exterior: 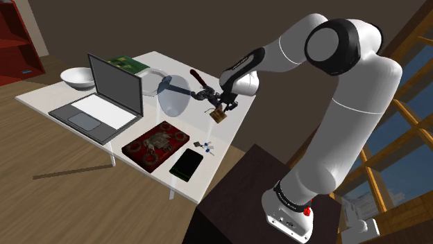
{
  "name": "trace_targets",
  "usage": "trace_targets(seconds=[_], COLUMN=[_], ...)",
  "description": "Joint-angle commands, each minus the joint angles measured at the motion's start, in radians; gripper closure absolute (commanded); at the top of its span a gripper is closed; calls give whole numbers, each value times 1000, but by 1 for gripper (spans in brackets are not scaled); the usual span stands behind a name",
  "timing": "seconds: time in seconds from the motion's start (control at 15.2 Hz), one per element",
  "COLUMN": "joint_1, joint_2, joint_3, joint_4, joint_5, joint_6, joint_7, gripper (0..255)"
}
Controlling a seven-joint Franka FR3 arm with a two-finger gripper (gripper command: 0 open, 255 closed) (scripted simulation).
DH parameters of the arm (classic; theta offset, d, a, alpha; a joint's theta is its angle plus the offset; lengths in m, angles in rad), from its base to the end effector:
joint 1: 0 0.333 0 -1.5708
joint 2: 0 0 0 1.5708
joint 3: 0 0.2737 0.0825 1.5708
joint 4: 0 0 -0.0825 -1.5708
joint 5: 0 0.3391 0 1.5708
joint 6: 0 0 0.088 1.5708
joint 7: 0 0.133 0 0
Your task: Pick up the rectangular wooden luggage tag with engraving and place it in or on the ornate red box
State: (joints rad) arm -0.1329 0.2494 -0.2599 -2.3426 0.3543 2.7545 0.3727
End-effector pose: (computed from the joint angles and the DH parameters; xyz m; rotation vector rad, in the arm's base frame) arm 0.4590 -0.2056 0.2187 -2.6095 1.5448 -0.2715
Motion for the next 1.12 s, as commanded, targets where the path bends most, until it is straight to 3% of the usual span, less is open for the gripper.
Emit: trace_targets(seconds=[0.0, 0.53, 1.06], joint_1=[49, 237, 410], joint_2=[-4, -7, 37], joint_3=[6, 8, 13], joint_4=[-14, -10, 71], joint_5=[-21, -127, -217], joint_6=[17, 27, -5], joint_7=[72, 358, 623], gripper=[255, 255, 255])
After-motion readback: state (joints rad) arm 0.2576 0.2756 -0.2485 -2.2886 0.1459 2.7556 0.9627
